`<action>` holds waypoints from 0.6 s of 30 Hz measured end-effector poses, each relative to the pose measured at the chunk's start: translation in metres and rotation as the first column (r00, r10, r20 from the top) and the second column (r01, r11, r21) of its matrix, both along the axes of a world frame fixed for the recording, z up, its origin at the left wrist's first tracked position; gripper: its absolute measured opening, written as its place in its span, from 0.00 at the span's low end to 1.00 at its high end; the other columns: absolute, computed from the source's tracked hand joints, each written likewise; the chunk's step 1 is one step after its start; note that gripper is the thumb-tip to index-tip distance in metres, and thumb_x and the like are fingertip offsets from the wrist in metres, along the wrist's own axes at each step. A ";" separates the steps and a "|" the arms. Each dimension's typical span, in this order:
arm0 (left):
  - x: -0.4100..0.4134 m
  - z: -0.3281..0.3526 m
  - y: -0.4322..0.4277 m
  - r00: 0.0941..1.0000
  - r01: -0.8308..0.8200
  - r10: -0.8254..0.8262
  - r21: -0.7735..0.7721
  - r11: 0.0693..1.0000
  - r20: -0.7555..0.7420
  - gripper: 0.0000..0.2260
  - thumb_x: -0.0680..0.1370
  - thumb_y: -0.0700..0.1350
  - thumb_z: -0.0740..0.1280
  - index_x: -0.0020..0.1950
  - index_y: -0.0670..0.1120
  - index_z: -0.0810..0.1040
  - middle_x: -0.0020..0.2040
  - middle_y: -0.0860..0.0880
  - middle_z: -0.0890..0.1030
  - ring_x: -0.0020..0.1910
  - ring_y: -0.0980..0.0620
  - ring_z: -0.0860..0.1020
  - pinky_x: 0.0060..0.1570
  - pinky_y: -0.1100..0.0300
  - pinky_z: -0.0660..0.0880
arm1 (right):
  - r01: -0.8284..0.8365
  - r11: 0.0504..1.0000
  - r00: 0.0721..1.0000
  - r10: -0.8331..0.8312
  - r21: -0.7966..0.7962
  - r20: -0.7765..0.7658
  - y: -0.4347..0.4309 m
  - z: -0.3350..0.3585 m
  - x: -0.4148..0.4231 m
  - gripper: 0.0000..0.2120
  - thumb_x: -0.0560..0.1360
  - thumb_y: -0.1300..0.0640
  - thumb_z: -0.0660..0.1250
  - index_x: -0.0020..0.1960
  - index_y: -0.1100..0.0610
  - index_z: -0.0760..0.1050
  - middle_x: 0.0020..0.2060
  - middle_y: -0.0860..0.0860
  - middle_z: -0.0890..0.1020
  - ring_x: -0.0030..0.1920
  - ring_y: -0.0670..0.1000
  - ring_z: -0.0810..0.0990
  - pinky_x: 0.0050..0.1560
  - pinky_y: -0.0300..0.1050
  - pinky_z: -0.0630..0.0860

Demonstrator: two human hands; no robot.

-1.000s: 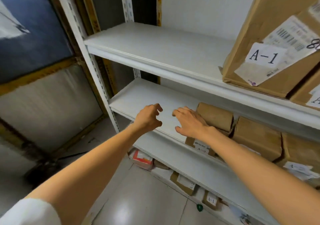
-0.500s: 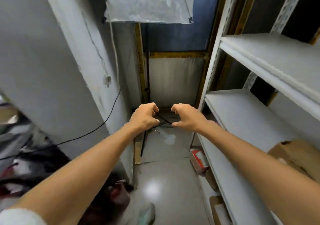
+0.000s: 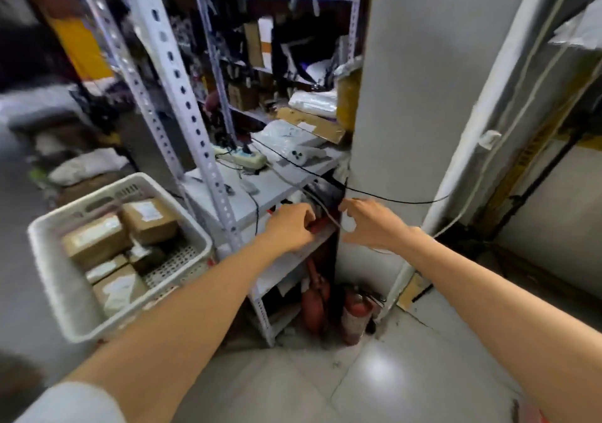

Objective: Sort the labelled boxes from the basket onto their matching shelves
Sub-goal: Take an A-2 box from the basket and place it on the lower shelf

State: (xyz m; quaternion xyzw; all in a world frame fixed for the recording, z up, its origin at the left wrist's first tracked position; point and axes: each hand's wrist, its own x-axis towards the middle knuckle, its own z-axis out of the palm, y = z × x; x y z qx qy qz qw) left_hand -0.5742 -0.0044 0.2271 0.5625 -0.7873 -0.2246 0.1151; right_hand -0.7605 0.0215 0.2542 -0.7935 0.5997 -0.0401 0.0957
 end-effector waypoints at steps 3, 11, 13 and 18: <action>0.085 0.004 0.018 0.994 -0.104 0.104 0.038 0.994 0.020 0.13 0.71 0.43 0.72 0.54 0.45 0.76 0.49 0.45 0.79 0.47 0.46 0.77 0.45 0.53 0.76 | -0.164 0.984 0.986 0.164 0.064 -0.001 -0.014 -0.003 0.081 0.20 0.70 0.51 0.71 0.57 0.58 0.71 0.52 0.54 0.76 0.54 0.58 0.76 0.45 0.46 0.71; 0.290 0.014 0.081 0.886 -0.461 0.460 0.007 0.887 0.053 0.17 0.72 0.44 0.72 0.59 0.45 0.77 0.54 0.47 0.80 0.52 0.47 0.79 0.50 0.52 0.77 | -0.508 0.852 0.857 0.514 0.128 -0.018 -0.017 -0.003 0.294 0.29 0.72 0.50 0.73 0.68 0.58 0.67 0.61 0.56 0.75 0.61 0.56 0.74 0.57 0.51 0.73; 0.328 0.014 0.092 0.848 -0.528 0.527 0.014 0.849 0.052 0.15 0.72 0.44 0.73 0.57 0.46 0.77 0.53 0.48 0.80 0.51 0.48 0.78 0.48 0.54 0.77 | -0.544 0.829 0.834 0.551 0.126 -0.027 -0.015 -0.004 0.333 0.29 0.72 0.49 0.73 0.67 0.59 0.67 0.60 0.57 0.75 0.59 0.57 0.75 0.56 0.52 0.74; 0.395 0.006 0.105 0.779 -0.627 0.625 0.068 0.776 0.049 0.18 0.71 0.46 0.74 0.59 0.46 0.76 0.53 0.47 0.80 0.52 0.46 0.78 0.51 0.48 0.78 | -0.582 0.801 0.809 0.588 0.138 -0.003 -0.017 -0.005 0.403 0.26 0.71 0.50 0.73 0.63 0.59 0.68 0.58 0.56 0.75 0.56 0.57 0.75 0.53 0.51 0.74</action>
